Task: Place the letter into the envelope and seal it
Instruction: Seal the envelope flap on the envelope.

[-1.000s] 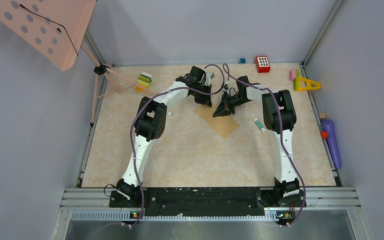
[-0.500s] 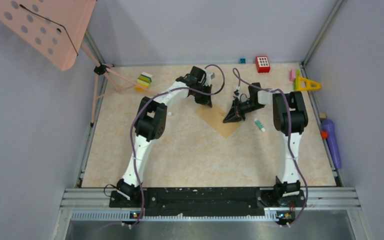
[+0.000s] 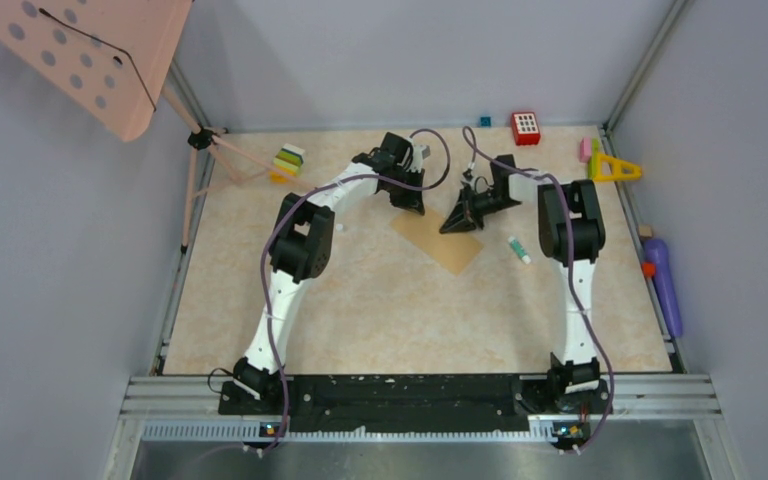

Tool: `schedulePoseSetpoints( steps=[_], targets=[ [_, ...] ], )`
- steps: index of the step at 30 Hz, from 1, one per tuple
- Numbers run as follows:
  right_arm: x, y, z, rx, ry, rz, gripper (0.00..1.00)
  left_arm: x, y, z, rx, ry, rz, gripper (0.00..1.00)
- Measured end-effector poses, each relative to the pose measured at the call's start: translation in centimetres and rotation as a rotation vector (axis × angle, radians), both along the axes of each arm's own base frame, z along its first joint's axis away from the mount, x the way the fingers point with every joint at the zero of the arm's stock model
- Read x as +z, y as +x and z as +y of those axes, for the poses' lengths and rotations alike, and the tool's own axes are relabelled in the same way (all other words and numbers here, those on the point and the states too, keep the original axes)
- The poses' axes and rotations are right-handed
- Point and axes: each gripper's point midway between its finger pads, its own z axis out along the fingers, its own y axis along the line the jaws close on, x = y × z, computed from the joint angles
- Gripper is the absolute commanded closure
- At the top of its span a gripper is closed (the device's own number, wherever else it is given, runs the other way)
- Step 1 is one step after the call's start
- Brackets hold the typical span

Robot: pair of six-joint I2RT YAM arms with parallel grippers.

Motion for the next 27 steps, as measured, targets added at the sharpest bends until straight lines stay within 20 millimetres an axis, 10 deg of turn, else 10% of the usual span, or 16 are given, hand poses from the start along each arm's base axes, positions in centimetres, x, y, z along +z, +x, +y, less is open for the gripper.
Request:
schedulePoseSetpoints(
  steps=[16, 27],
  targets=[
    [0.0, 2.2, 5.0, 0.027, 0.034, -0.03, 1.0, 0.0, 0.0, 0.0, 0.0, 0.0, 0.001, 1.0],
    [0.7, 0.2, 1.2, 0.028, -0.077, -0.074, 0.87, 0.0, 0.0, 0.6, 0.014, -0.007, -0.004, 1.0]
  ],
)
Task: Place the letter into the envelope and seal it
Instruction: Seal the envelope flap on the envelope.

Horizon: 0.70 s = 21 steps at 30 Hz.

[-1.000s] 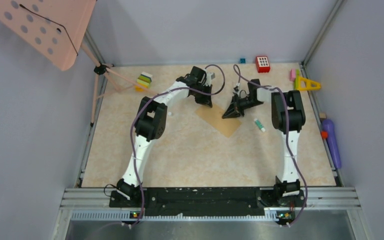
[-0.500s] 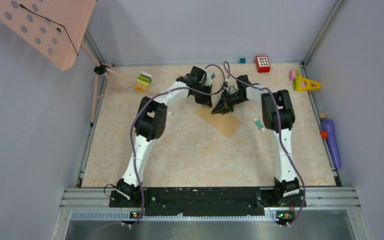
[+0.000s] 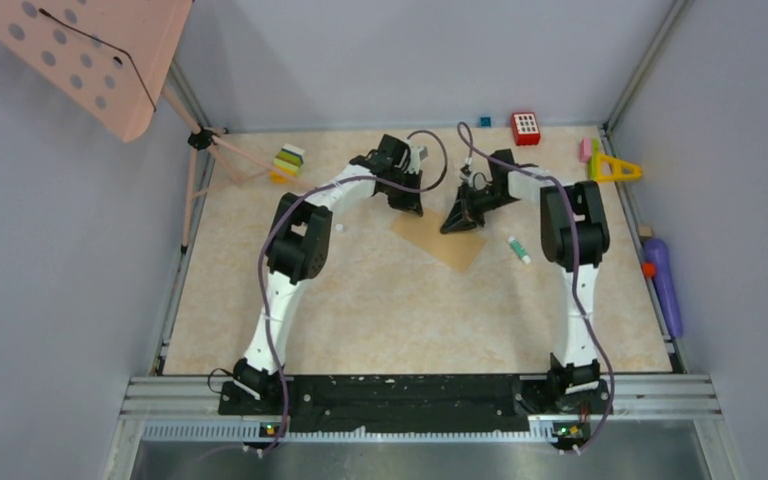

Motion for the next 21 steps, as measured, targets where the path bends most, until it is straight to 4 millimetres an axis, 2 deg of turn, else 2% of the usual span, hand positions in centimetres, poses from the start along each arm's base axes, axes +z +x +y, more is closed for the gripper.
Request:
schedulePoseSetpoints(
  steps=[4, 8, 12, 14, 17, 18, 19, 21],
  targets=[
    [3.0, 0.3, -1.9, 0.006, 0.002, -0.086, 0.72, 0.0, -0.1, 0.6, 0.014, 0.0, 0.006, 1.0],
    [7.9, -0.1, -2.4, 0.057, 0.034, -0.225, 0.64, 0.0, -0.2, 1.3, 0.045, -0.003, 0.027, 1.0],
    [11.4, -0.4, -3.1, 0.124, -0.037, -0.441, 0.56, 0.0, -0.2, 3.0, 0.118, -0.019, 0.063, 0.9],
    [12.5, -0.5, -4.0, 0.139, -0.112, -0.558, 0.52, 0.0, -0.4, 4.2, 0.172, -0.032, 0.09, 0.84],
    [13.6, -0.9, -5.8, 0.15, -0.241, -0.73, 0.38, 0.1, -0.7, 6.1, 0.262, -0.064, 0.128, 0.75],
    [13.6, -1.0, -6.3, 0.156, -0.285, -0.787, 0.28, 0.2, -0.9, 6.5, 0.284, -0.074, 0.142, 0.72],
    [13.6, -1.2, -6.7, 0.165, -0.329, -0.84, 0.23, 0.2, -1.1, 6.8, 0.303, -0.087, 0.158, 0.66],
    [13.0, -1.7, -7.1, 0.199, -0.424, -0.944, 0.21, 0.5, -1.1, 6.9, 0.335, -0.126, 0.185, 0.58]
  ],
)
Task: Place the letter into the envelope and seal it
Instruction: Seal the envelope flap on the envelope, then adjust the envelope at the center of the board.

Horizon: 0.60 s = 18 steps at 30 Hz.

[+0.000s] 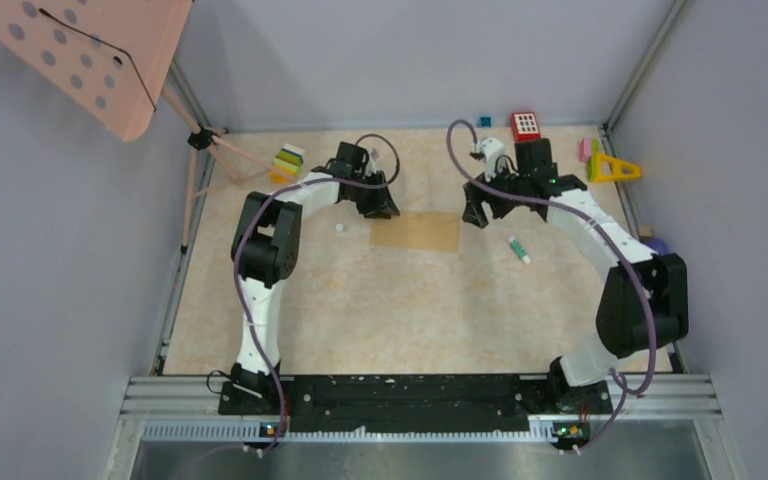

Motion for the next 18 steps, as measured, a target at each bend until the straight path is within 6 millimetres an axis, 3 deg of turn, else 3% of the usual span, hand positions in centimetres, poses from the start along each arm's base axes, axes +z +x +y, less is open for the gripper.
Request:
schedulePoseSetpoints(
  steps=[4, 8, 14, 18],
  targets=[
    [-1.3, -0.6, 0.3, 0.039, -0.115, -0.097, 0.2, 0.7, -0.1, -1.1, -0.004, -0.048, 0.005, 0.56],
    [-1.2, 0.5, -0.3, 0.024, -0.169, -0.16, 0.2, 1.2, -0.9, -2.6, -0.045, -0.085, 0.01, 0.55],
    [-0.9, 1.5, -3.4, -0.04, -0.207, -0.162, 0.21, 1.4, -1.5, -3.4, -0.074, -0.094, 0.003, 0.53],
    [0.9, 1.9, -6.7, -0.126, -0.208, -0.189, 0.21, 2.3, -1.8, -2.4, -0.096, -0.07, -0.027, 0.52]
  ],
)
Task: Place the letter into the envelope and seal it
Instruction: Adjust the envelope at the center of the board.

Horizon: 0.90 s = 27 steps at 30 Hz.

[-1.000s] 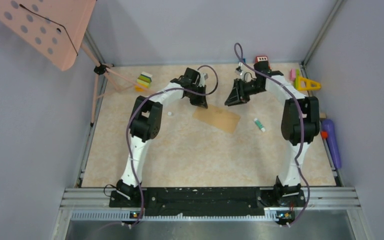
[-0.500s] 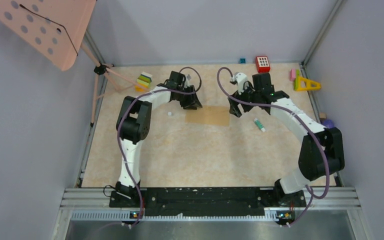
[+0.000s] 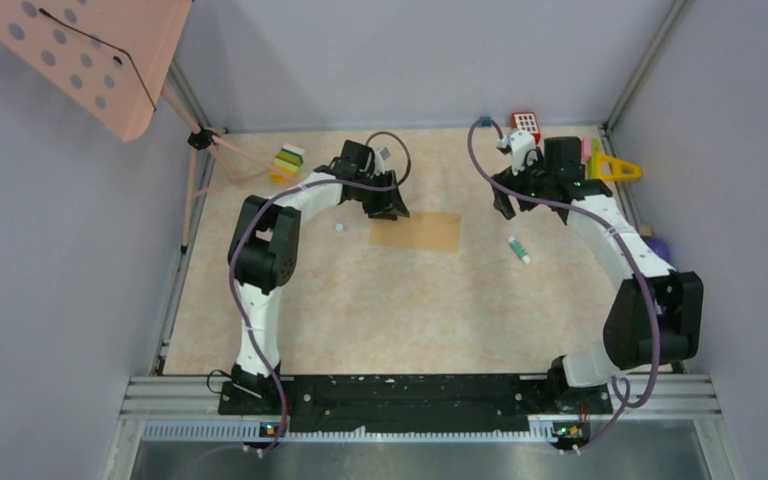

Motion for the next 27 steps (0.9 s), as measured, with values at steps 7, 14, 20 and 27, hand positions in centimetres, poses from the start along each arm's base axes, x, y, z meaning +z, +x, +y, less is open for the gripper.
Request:
schedulePoseSetpoints(
  steps=[7, 14, 20, 27],
  targets=[
    [3.6, -0.7, -0.4, -0.004, 0.02, -0.092, 0.21, 2.0, -1.4, 2.9, -0.114, 0.108, -0.066, 0.51],
    [4.2, -1.0, -0.2, -0.003, 0.031, -0.102, 0.21, -0.2, -3.7, 5.9, -0.177, 0.261, -0.026, 0.5],
    [4.0, -1.2, -0.3, -0.005, 0.027, -0.092, 0.21, -2.7, -5.6, 7.8, -0.202, 0.351, 0.028, 0.5],
    [3.3, -1.9, -1.0, -0.013, 0.002, -0.056, 0.21, -2.8, -6.1, 7.9, -0.222, 0.382, 0.014, 0.49]
  ],
)
